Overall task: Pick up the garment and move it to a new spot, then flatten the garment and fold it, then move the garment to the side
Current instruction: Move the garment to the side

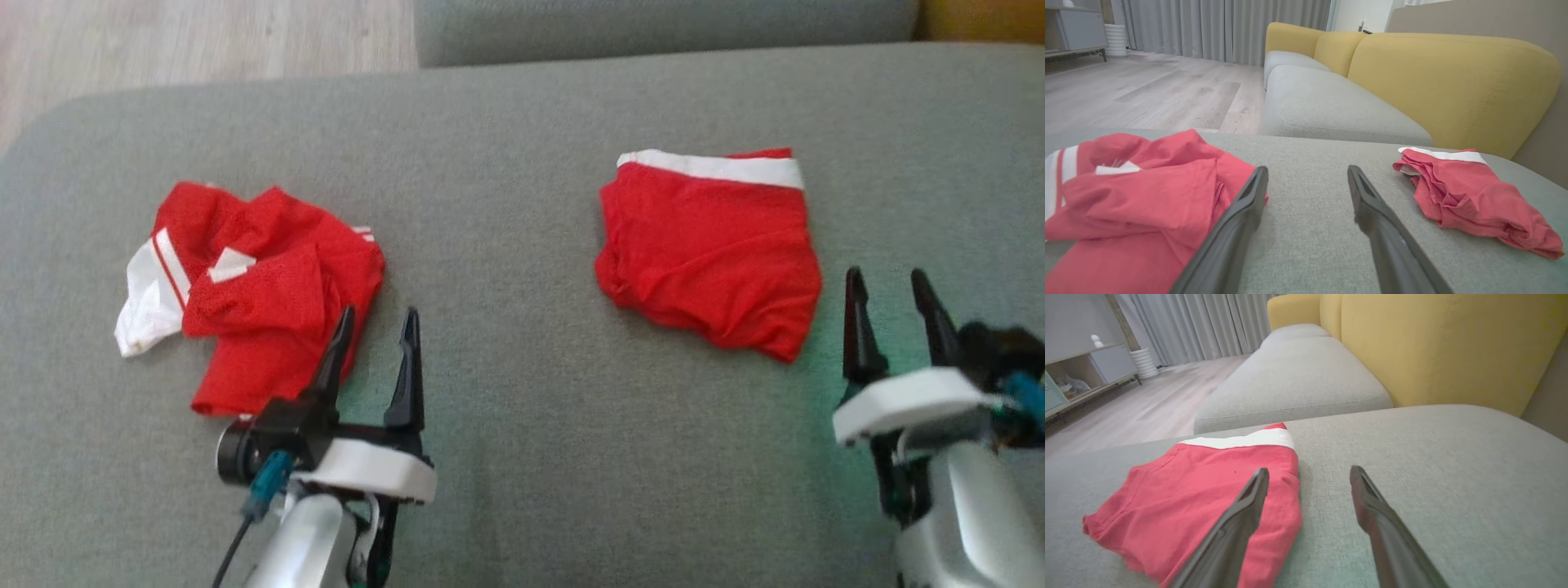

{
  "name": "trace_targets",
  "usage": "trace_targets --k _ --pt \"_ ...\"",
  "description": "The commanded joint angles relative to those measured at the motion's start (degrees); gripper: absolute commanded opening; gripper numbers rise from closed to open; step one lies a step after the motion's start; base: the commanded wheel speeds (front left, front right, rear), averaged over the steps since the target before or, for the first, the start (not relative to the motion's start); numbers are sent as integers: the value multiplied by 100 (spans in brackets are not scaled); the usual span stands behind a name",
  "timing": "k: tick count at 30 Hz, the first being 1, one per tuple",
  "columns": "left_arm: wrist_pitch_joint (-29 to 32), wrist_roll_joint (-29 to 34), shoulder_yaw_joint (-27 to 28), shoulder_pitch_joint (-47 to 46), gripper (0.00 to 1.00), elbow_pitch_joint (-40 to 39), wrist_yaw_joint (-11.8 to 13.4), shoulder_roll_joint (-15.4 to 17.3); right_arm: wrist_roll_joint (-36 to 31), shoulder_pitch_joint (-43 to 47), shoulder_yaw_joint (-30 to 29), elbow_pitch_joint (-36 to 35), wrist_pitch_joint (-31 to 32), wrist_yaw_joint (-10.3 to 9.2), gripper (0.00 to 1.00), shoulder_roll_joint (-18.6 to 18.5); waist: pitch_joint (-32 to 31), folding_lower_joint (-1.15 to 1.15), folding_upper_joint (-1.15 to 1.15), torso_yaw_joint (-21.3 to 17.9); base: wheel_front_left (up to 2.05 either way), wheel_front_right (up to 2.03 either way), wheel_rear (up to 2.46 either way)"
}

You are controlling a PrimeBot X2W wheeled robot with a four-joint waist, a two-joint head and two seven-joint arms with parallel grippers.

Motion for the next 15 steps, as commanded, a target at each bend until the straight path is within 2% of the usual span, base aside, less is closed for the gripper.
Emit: trace_targets --k 1,7,15 --pt "-55 -12 116 -330 100 -180 6 38 -26 -365 85 -85 62 -4 100 -4 199 0 0 129 0 0 0" --pt "-55 -30 10 -527 100 -112 1 37 204 -1040 -124 585 567 -4 100 1 509 0 0 320 0 0 0" --pt "-55 -80 -108 -654 100 -101 45 37 517 -1402 73 1361 1138 -4 100 -139 654 0 0 472 0 0 0"
